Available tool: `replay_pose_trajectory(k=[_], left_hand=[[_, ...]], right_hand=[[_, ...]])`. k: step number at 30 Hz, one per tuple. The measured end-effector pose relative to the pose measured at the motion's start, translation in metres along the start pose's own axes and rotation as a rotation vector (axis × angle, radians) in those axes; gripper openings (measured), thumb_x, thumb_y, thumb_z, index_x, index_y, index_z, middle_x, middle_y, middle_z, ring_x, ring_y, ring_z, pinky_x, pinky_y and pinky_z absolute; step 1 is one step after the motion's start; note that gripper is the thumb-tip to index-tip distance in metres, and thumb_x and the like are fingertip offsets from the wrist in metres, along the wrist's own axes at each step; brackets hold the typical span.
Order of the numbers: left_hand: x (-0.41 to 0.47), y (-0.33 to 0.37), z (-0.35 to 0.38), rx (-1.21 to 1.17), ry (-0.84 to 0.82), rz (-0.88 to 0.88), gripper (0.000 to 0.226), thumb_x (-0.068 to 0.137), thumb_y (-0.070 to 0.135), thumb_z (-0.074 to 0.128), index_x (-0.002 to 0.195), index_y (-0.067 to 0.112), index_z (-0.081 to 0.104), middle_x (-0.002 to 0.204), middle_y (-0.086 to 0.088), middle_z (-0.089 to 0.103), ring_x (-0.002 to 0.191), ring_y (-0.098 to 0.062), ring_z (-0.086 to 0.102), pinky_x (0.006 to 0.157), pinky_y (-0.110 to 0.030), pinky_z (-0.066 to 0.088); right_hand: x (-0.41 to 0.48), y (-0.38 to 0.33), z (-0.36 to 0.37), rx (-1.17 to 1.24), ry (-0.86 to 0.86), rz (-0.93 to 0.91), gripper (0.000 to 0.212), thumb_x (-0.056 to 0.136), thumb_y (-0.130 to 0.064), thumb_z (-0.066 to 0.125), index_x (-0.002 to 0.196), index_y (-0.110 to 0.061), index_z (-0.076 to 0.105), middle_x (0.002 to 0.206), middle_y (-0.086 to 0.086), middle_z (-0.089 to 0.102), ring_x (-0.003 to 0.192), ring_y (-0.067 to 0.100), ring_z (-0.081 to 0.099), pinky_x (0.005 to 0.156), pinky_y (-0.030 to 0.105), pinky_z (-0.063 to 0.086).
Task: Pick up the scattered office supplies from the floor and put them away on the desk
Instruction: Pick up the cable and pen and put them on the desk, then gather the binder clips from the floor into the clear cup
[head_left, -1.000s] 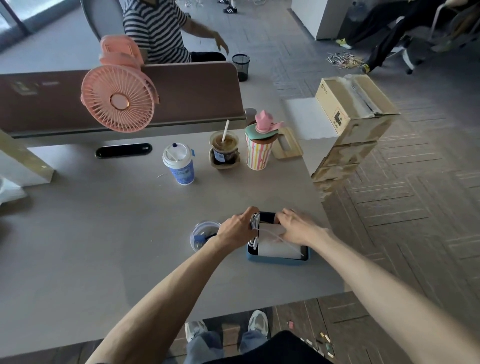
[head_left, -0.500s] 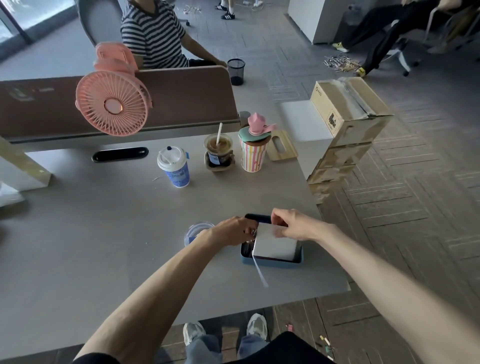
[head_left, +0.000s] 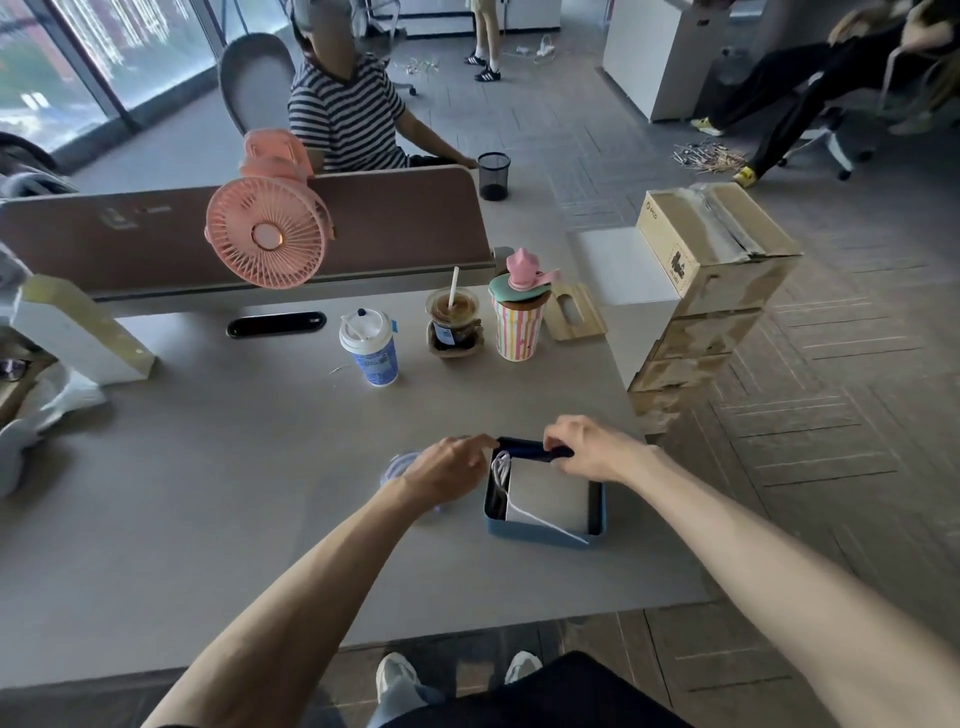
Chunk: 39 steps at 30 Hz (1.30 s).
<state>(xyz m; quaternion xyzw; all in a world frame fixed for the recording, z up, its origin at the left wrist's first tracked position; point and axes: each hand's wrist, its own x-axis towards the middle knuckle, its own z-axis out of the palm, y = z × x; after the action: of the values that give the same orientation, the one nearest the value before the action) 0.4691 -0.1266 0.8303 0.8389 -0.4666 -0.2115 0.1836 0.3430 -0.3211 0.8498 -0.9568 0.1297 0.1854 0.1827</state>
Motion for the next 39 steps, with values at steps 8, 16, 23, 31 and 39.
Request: replay_pose_trajectory(k=[8,16,23,31,39], left_hand=[[-0.032,-0.003,-0.010,0.077,0.187,-0.101,0.038,0.092,0.022,0.048,0.131,0.023,0.050,0.135,0.002,0.051,0.116,-0.023,0.053,0.090,-0.033,0.047],[-0.096,0.012,-0.016,0.148,0.194,-0.122,0.040,0.093,0.024,0.047,0.132,0.019,0.048,0.141,0.000,0.045,0.125,-0.026,0.044,0.096,-0.038,0.043],[-0.149,0.058,0.037,0.160,0.144,0.222,0.027,0.090,0.029,0.042,0.099,0.006,0.054,0.101,-0.015,0.059,0.090,-0.036,0.058,0.069,-0.041,0.050],[-0.209,0.149,0.148,0.078,-0.071,0.476,0.035,0.090,0.034,0.037,0.116,0.019,0.056,0.115,-0.006,0.058,0.094,-0.032,0.062,0.069,-0.041,0.053],[-0.250,0.204,0.261,0.131,-0.230,0.320,0.034,0.094,0.018,0.044,0.126,0.015,0.052,0.130,-0.005,0.051,0.112,-0.027,0.054,0.083,-0.038,0.050]], right_hand=[[0.000,-0.020,-0.002,0.022,0.232,-0.092,0.028,0.097,-0.028,0.049,0.122,-0.016,0.056,0.125,0.006,0.055,0.108,0.025,0.056,0.084,0.032,0.043],[-0.061,-0.067,0.024,0.051,0.470,-0.072,0.030,0.096,-0.029,0.049,0.123,-0.019,0.060,0.124,0.002,0.059,0.115,0.024,0.054,0.087,0.032,0.043],[-0.207,-0.078,0.101,0.140,0.644,0.110,0.030,0.095,-0.023,0.054,0.122,-0.012,0.062,0.123,0.005,0.062,0.109,0.023,0.058,0.085,0.036,0.051],[-0.361,-0.043,0.205,0.196,0.554,0.403,0.032,0.096,-0.021,0.049,0.125,-0.016,0.060,0.128,-0.001,0.058,0.115,0.018,0.054,0.089,0.028,0.043],[-0.450,0.026,0.294,0.356,0.438,0.525,0.029,0.098,-0.022,0.049,0.125,-0.017,0.059,0.126,-0.006,0.057,0.077,-0.005,0.053,0.073,0.027,0.046]])
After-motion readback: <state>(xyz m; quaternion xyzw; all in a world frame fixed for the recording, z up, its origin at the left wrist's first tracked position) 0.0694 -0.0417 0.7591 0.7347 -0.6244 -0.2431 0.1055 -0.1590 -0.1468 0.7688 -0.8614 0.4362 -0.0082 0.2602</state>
